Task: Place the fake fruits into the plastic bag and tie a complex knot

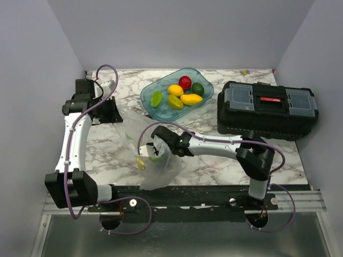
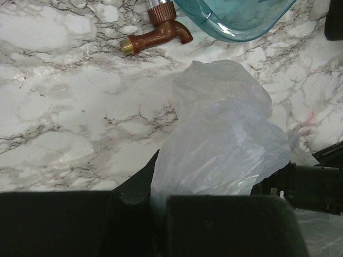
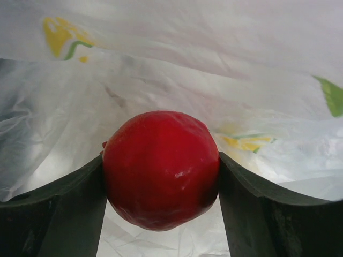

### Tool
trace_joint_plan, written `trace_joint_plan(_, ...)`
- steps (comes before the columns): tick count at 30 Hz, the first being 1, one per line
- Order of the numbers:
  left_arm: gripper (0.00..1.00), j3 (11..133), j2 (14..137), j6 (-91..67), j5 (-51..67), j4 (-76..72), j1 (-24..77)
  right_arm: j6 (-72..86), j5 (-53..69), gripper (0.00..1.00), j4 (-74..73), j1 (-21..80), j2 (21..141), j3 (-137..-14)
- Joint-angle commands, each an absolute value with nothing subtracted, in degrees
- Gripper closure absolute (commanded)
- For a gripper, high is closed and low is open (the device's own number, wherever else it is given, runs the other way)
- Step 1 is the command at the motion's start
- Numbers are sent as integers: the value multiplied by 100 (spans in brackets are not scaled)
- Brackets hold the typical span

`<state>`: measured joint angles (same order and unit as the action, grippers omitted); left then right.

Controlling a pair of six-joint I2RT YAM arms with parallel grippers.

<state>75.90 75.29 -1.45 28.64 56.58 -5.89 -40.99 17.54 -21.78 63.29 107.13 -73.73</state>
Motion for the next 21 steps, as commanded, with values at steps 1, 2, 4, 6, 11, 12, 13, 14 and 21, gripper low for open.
trace_joint_plan(1,100,7429,7450,205,3023,5375,-611,-3810,1291,20,-1892,6322,10558,-7608)
trace_joint_plan(2,100,7404,7430,234,3015,5362,-611,-3690,1316,15,-1913,6323,10483,-7739)
trace_joint_plan(4,100,7383,7402,266,3015,5362,-613,-3469,1345,9,-1984,6323,10325,-8022)
trace_joint_plan(6,100,7358,7362,299,3040,5362,-610,-3280,1321,6,-2001,6324,10226,-8295)
trace_joint_plan(11,100,7337,7291,312,3068,5364,-610,-3123,1370,1,-1901,6327,9941,-8641)
trace_joint_plan(12,100,7330,7269,317,3073,5361,-606,-3082,1399,0,-1845,6321,9873,-8664)
trace_joint_plan(13,100,7328,7261,325,3059,5361,-600,-3028,1435,0,-1773,6322,9787,-8671)
trace_joint_plan(14,100,7322,7252,325,3050,5353,-605,-2975,1477,0,-1739,6311,9723,-8703)
trace_joint_plan(21,100,7270,7225,319,3063,5300,-605,-1819,2444,0,-1317,5612,9533,-9418)
